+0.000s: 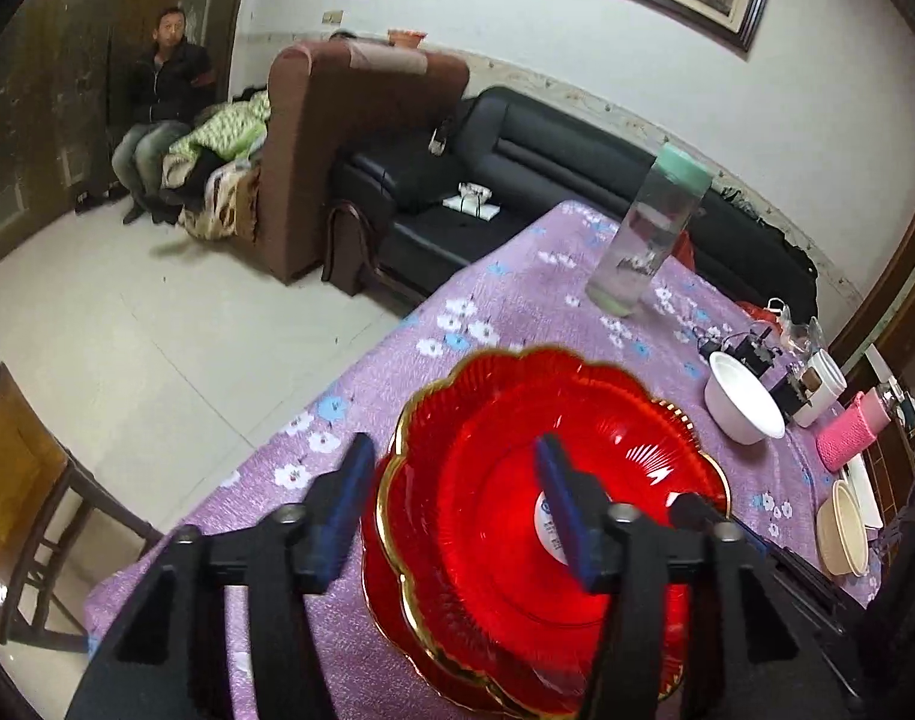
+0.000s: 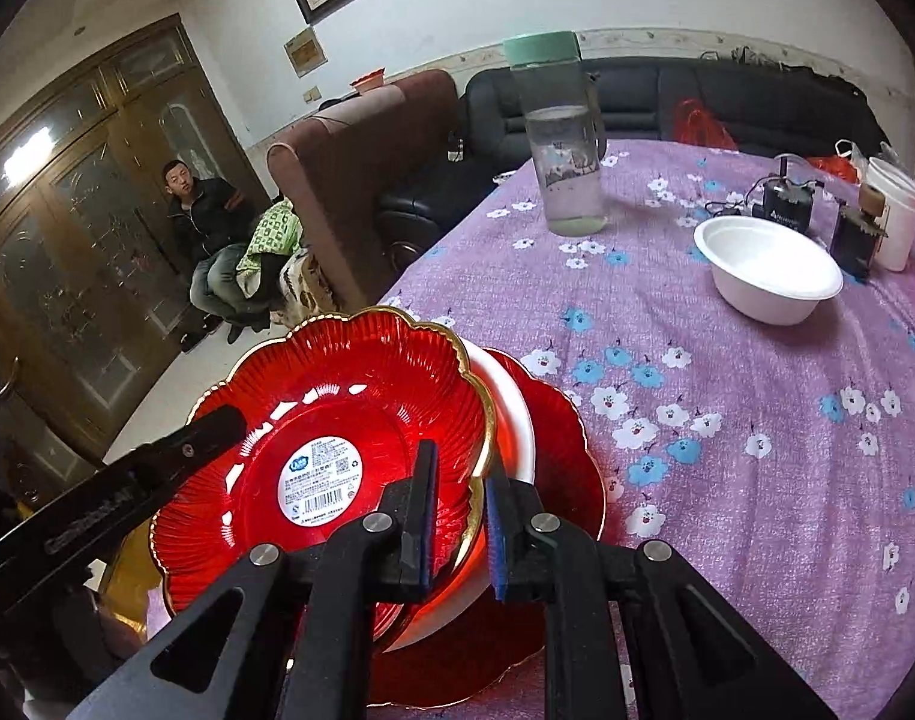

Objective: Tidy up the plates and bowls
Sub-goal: 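Carry the red stickered plate onto the stack by the chair and lower it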

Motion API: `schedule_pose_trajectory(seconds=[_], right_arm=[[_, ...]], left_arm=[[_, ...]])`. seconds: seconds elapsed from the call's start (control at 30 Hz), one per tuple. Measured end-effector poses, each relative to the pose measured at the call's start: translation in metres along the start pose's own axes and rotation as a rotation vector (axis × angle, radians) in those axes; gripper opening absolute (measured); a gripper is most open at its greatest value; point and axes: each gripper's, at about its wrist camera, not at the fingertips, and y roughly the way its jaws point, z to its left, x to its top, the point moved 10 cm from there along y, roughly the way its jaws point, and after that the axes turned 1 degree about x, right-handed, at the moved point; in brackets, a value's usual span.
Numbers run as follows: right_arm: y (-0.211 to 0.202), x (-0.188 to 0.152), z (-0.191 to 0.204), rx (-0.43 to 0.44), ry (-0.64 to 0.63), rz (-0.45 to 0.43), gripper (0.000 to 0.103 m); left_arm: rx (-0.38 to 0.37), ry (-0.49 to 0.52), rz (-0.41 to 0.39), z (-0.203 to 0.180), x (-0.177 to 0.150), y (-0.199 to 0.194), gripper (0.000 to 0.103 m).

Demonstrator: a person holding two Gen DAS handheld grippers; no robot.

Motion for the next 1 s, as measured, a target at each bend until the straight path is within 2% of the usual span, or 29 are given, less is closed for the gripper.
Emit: schedule_pose_trajectory(seconds=[0.07,0.23,0.37,0.47,0.73,0.83,0.9,0.97,1.0], right_arm=[[-0.005,0.002,0.000,-0.004,0.004,-0.017,0.022],[-0.021,0.003,-0.004,-0.010,0.020,-0.052,0.040],[-0.048,0.003,-0.017,-0.030,0.050,-0.132,0.044],[-0.066,-0.001,-0.027,-0.021,0.084,-0.176,0.050],[-0.077,-0.019,-0.039,-0.010,0.101,-0.164,0.051],[-0.080,-0.016,-0.038,-0.027,0.070,-0.167,0.051],[-0.078,-0.014,-0.038,-0.071,0.026,-0.163,0.050],[-0.070,-0.014,-0.037,-0.082,0.007,-0.142,0.043],[-0.067,-0.015,-0.036,-0.080,0.006,-0.131,0.043]], left_arm=[[0.000,0.005,-0.028,-0.002,0.003,-0.010,0.068],[-0.004,0.005,-0.067,-0.005,0.003,-0.035,0.069],[-0.060,-0.010,-0.044,-0.013,-0.009,-0.055,0.070],[-0.087,0.007,-0.055,-0.029,-0.019,-0.069,0.075],[-0.105,0.052,-0.054,-0.059,-0.042,-0.081,0.075],[-0.101,0.024,-0.058,-0.054,-0.042,-0.083,0.075],[-0.091,-0.005,-0.058,-0.046,-0.041,-0.082,0.075],[-0.074,-0.038,-0.054,-0.035,-0.041,-0.080,0.075],[-0.067,-0.053,-0.046,-0.030,-0.041,-0.077,0.075]])
